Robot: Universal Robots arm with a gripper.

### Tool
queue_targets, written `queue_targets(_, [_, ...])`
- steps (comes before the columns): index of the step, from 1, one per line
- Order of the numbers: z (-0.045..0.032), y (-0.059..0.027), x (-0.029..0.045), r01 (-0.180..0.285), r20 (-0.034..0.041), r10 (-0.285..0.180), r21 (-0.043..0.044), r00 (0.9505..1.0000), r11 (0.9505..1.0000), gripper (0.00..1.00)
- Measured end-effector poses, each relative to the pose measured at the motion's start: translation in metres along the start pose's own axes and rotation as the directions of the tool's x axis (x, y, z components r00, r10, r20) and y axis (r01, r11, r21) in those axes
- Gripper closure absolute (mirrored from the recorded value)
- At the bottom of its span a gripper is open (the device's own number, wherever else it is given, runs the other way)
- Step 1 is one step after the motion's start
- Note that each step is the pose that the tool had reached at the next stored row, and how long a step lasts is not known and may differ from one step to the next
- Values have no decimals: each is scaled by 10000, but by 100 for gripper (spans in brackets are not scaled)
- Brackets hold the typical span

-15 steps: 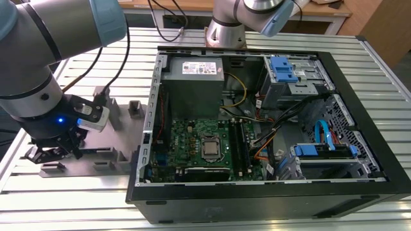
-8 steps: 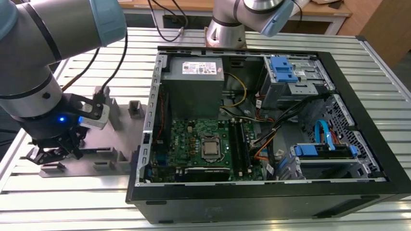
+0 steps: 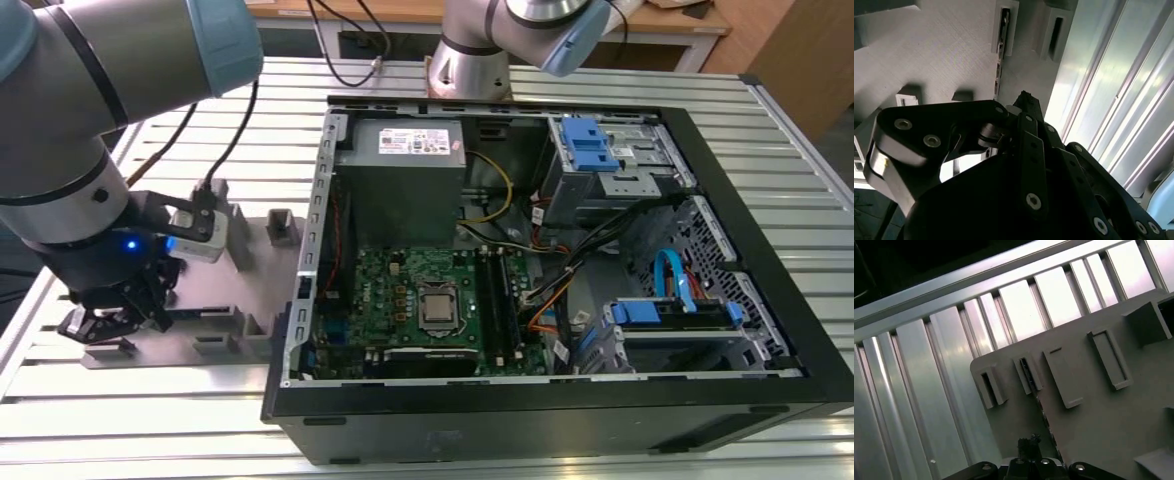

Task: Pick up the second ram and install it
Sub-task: 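Pick up the second ram and move it above second insertion slot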

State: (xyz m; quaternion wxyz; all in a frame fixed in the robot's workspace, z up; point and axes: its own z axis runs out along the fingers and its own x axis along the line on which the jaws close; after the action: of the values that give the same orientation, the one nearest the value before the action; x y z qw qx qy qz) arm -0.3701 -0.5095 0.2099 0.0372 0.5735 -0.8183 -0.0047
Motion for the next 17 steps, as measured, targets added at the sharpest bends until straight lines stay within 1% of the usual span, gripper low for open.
queue_targets(5, [0,0,0,520,-27,-520,28,9986,9986,93])
queue_targets(9, [0,0,0,923,-49,-923,50,9957,9957,93])
queue_targets(14, [0,0,0,1430,-78,-1429,75,9897,9897,93])
queue_targets(17, [0,0,0,1799,-100,-1798,92,9837,9836,93])
